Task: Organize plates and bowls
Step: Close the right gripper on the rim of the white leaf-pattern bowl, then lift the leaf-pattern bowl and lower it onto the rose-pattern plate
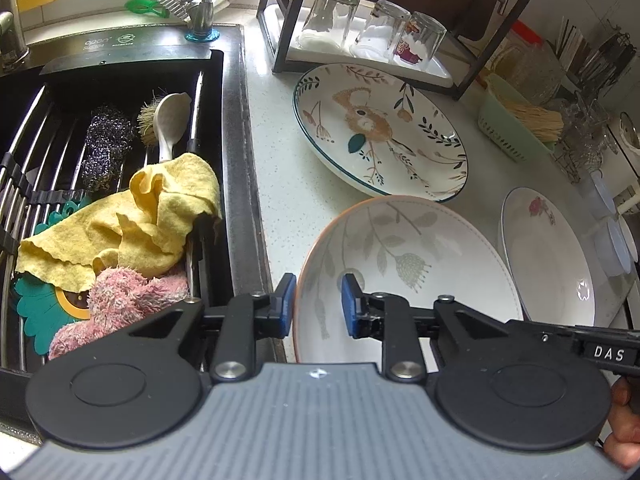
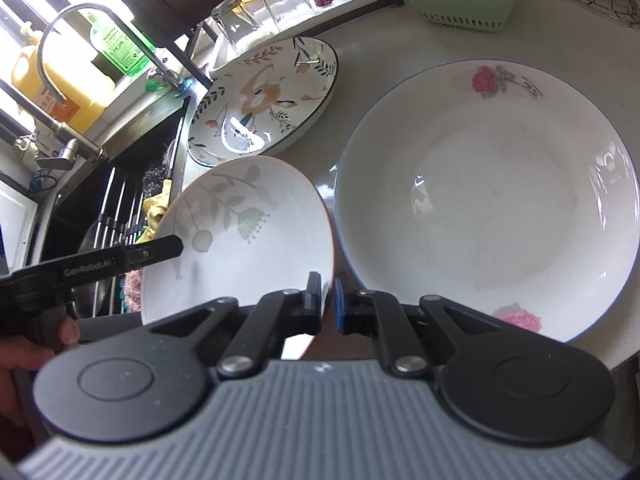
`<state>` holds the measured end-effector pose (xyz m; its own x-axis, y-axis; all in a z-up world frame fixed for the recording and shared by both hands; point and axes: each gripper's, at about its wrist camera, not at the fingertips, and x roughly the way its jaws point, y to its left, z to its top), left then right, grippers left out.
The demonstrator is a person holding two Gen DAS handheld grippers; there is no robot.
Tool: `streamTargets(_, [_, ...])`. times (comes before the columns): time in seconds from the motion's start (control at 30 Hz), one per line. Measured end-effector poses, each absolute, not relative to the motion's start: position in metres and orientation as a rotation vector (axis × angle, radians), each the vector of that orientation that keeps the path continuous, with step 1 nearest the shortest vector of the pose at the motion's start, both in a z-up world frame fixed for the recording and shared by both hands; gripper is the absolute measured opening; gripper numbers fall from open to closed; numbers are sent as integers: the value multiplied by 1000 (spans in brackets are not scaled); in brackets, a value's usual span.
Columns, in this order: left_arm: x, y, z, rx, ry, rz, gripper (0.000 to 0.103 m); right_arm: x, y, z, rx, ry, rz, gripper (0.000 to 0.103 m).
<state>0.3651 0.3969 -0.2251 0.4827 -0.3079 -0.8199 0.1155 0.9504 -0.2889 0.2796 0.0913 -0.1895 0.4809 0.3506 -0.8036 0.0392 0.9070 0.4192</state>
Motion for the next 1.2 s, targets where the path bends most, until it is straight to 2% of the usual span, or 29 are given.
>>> streamTargets(0.43, [383,413,-232,-303,1110,-351,30,286,89,-188,472,1089,198,10])
streamTargets(0.77, [392,417,-201,-359,1138,-407,30,274,74,-161,586,1080,216,10])
streamTargets(0.93, [394,418,-188,-486,1141,-393,30,269,61,-142,605,1043,235,10])
streamTargets(1.2, [397,378,-158,-490,1116,-488,30,256,17,-122,615,956,221,10])
